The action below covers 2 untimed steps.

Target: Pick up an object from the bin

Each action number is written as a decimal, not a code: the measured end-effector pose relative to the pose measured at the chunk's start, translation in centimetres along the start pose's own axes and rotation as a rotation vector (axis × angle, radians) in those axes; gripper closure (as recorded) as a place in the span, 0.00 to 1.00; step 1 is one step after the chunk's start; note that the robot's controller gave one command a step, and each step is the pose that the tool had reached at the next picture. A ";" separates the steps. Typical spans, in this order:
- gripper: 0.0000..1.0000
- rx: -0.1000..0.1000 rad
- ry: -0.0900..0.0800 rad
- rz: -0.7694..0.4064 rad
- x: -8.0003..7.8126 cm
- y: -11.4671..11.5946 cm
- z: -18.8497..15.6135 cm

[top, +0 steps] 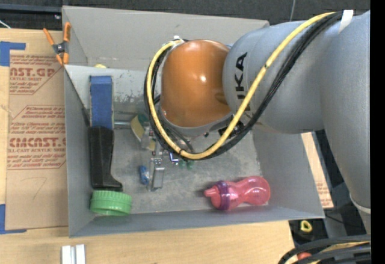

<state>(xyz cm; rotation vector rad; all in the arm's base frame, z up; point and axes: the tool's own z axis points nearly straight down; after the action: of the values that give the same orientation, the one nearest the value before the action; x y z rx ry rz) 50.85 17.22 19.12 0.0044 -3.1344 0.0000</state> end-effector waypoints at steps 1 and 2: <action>0.00 -0.001 -0.008 0.003 -0.2 -0.1 -0.5; 0.00 0.037 0.011 -0.117 2.1 5.3 11.8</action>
Offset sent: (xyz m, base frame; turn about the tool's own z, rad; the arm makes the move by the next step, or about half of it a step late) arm -0.0274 0.0750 -0.1212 -0.1187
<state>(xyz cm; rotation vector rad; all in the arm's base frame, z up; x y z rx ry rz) 48.61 22.49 7.30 0.1878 -3.1169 0.0565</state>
